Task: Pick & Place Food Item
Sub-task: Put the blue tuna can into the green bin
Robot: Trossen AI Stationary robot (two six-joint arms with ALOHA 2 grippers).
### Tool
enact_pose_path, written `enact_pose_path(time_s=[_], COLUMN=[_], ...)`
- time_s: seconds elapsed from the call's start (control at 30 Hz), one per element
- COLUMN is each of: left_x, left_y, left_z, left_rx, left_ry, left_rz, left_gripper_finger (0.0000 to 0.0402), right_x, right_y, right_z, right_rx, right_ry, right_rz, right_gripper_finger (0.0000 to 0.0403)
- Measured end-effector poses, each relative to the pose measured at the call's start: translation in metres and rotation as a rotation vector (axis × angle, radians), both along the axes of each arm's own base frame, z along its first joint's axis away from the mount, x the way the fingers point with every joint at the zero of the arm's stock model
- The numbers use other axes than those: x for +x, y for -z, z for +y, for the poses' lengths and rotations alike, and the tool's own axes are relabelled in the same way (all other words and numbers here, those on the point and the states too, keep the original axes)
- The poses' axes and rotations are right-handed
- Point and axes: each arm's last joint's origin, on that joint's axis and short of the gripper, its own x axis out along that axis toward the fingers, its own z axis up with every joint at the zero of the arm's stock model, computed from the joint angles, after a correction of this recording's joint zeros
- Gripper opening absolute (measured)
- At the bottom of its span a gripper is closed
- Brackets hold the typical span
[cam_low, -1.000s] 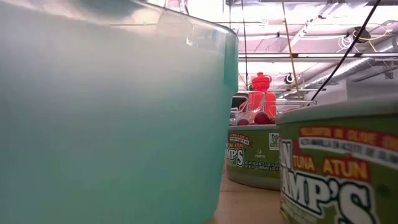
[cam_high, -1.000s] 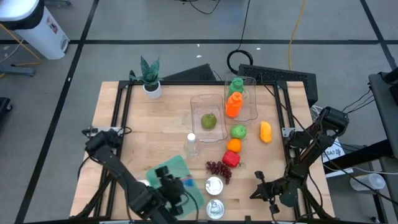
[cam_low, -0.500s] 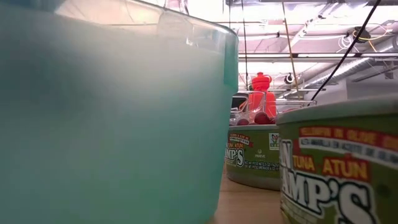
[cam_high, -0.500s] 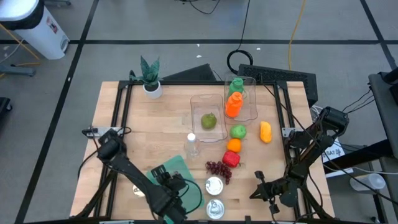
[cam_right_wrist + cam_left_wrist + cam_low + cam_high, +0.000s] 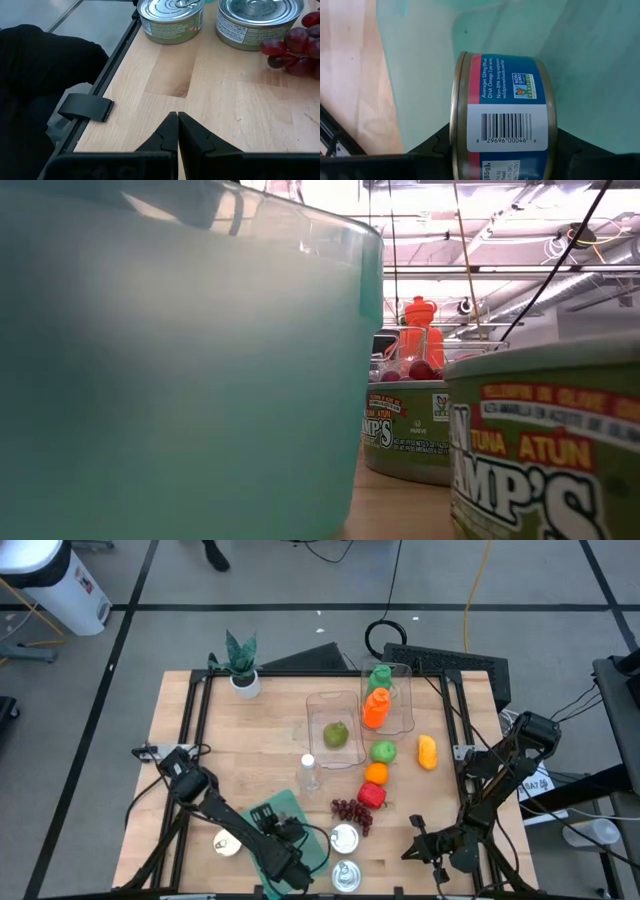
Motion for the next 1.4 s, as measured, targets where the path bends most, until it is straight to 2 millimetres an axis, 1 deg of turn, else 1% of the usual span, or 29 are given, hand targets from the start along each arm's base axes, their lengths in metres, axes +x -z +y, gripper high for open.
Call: enact_pose_path(time_s=[0.17,0.33,0.47,0.53,0.67,0.77,0.9,1.0,1.17,1.4], left_x=[-0.001,-0.005,-0.007,-0.006,-0.002,-0.001,0.0,-0.001,-0.006,-0.013], left_y=[0.004,0.017,0.019,0.019,0.023,0.023,0.023,0.022,0.017,0.006], left_z=[0.003,0.013,0.014,0.014,0.008,0.007,0.007,0.007,0.009,0.005], left_rx=[0.039,0.084,0.07,0.045,-0.033,-0.059,-0.063,-0.065,-0.085,-0.09], left_ry=[0.004,-0.027,-0.061,-0.101,-0.12,-0.103,-0.1,-0.102,-0.158,-0.162], left_rz=[-0.013,0.035,0.064,0.063,0.045,0.047,0.043,0.06,0.136,0.107], left_gripper_finger=[0.0184,0.0184,0.0184,0.0199,0.0268,0.031,0.0345,0.0357,0.0361,0.0357], right_x=[0.0,0.0,0.0,0.0,0.0,0.0,0.0,0.0,0.0,0.0], right_y=[0.0,0.0,0.0,0.0,0.0,0.0,0.0,0.0,0.0,0.0], right_z=[0.0,0.0,0.0,0.0,0.0,0.0,0.0,0.0,0.0,0.0], right_rx=[-0.009,-0.011,-0.011,-0.011,-0.011,-0.011,-0.01,-0.01,-0.01,-0.011], right_ry=[-0.006,-0.008,-0.008,-0.008,-0.008,-0.008,-0.007,-0.007,-0.007,-0.008], right_rz=[-0.004,-0.006,-0.006,-0.006,-0.006,-0.006,-0.005,-0.005,-0.006,-0.005], right_gripper_finger=[0.0,0.0,0.0,0.0,0.0,0.0,0.0,0.0,0.0,0.0])
